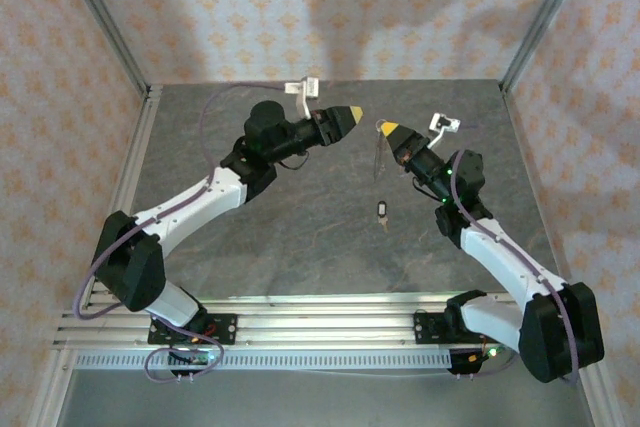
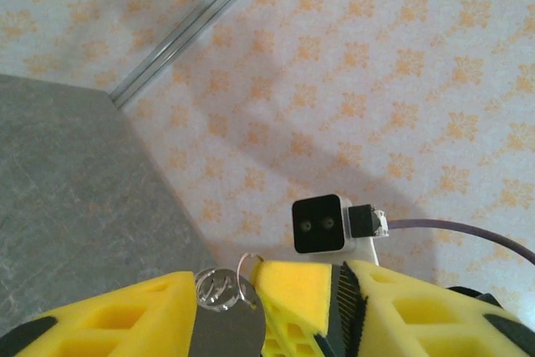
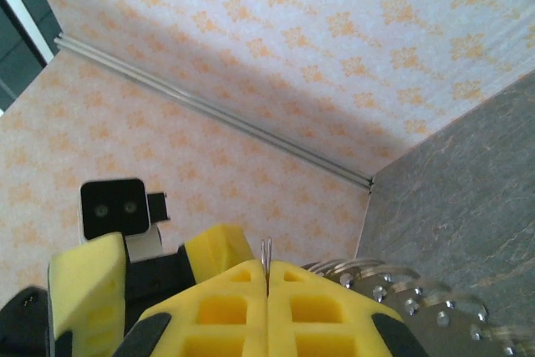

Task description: Put the keys on the keyring

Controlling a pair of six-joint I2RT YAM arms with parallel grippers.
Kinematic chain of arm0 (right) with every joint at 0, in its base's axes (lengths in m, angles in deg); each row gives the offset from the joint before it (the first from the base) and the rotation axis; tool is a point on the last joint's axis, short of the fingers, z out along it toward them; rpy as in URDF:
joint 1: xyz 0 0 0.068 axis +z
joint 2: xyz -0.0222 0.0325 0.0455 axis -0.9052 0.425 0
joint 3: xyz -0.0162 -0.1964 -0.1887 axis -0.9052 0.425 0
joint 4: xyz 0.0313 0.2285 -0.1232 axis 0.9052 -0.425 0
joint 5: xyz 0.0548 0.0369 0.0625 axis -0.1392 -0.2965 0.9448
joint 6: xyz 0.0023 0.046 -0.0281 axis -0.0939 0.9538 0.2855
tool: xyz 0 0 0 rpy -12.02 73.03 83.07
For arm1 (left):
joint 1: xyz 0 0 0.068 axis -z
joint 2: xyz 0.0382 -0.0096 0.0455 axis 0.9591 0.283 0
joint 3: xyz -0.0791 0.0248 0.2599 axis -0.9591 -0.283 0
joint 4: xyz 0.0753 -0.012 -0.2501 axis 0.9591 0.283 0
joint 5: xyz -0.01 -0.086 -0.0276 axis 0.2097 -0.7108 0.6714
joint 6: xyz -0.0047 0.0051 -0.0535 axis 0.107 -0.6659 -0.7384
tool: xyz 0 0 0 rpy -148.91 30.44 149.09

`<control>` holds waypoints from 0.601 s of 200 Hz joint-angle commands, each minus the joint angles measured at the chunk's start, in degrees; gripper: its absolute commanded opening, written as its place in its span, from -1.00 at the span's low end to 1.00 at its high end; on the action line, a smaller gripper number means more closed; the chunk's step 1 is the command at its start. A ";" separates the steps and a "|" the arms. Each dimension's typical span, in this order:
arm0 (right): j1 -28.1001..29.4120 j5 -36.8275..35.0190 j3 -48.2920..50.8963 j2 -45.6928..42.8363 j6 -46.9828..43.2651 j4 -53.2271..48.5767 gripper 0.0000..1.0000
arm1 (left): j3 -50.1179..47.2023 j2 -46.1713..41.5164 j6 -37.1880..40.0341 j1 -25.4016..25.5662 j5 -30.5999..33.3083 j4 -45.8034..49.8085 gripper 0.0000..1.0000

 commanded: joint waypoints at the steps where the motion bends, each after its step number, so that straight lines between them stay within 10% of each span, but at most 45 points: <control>1: 1.15 -4.22 0.48 -1.10 2.49 5.85 -1.00 | -0.68 0.88 -1.57 1.37 4.42 -5.29 -0.10; 120: 2.11 -3.92 0.33 0.88 3.20 7.78 -1.00 | 2.63 7.14 -2.54 2.89 2.59 -7.97 -0.23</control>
